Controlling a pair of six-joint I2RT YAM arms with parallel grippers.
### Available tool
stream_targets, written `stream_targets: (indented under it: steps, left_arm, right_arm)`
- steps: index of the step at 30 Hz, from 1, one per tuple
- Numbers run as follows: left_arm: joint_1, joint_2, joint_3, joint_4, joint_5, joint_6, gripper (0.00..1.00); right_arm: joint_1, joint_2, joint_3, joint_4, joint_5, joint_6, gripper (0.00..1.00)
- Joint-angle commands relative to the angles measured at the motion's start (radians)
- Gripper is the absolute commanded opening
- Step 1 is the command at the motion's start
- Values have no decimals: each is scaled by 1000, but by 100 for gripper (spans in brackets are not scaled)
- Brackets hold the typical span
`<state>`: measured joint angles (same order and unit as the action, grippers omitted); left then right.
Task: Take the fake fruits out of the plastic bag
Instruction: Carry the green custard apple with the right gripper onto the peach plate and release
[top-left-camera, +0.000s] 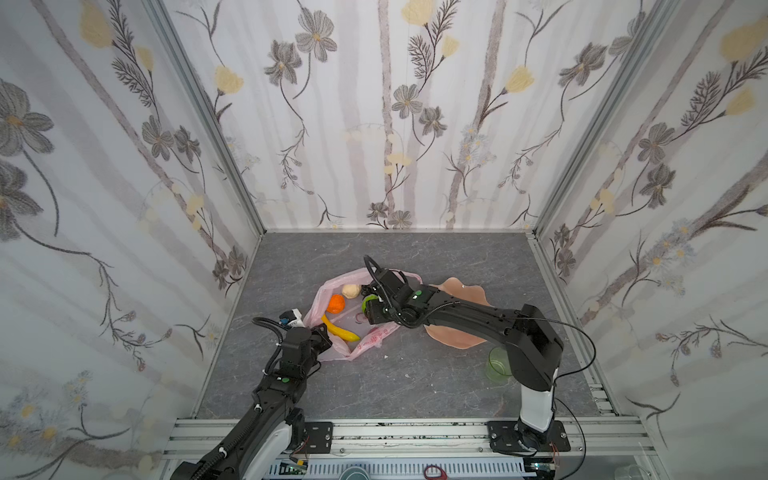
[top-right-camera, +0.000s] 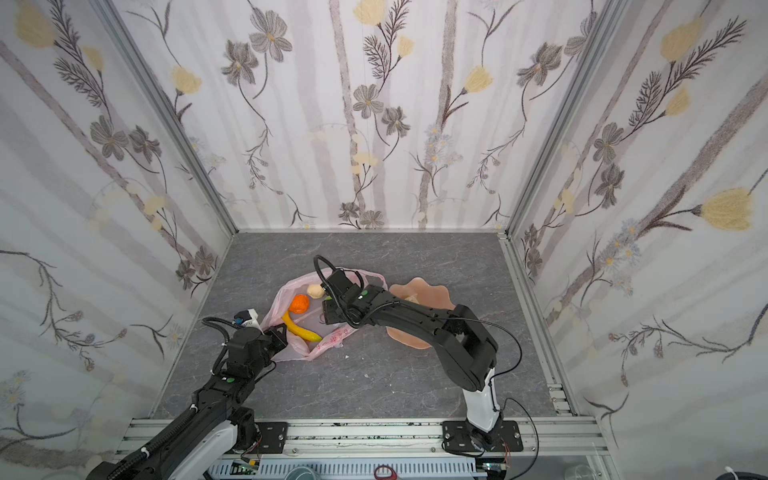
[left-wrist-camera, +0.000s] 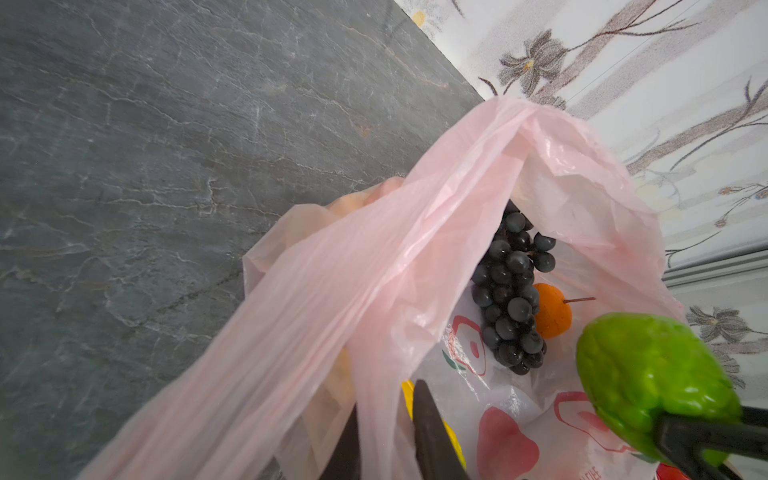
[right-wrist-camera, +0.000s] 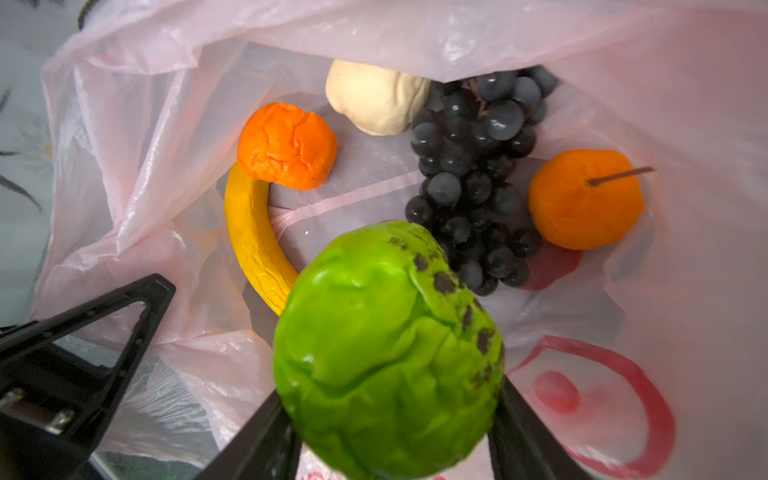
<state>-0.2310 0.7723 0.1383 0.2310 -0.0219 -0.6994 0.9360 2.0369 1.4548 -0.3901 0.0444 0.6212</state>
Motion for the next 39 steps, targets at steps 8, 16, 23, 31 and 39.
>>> stream_targets:
  steps: [8,16,23,31,39]
  left_arm:
    - [-2,-1,1,19,-1,1,18]
    - [-2,8,5,21,-1,3,18]
    - [-3,11,7,19,4,1,18]
    - [-3,10,6,17,1,1,18]
    - [-3,11,7,17,0,0,18]
  right_arm:
    - [-142,-306,-355,121,-68,81,63]
    - [-243,-517,-584,161,-130,122,63]
    - [-316,-611,-694,193,-182,148,62]
    - [-385,-613,-781,279,-302,206,62]
    - [-420,-573,-799,302,-350,224,63]
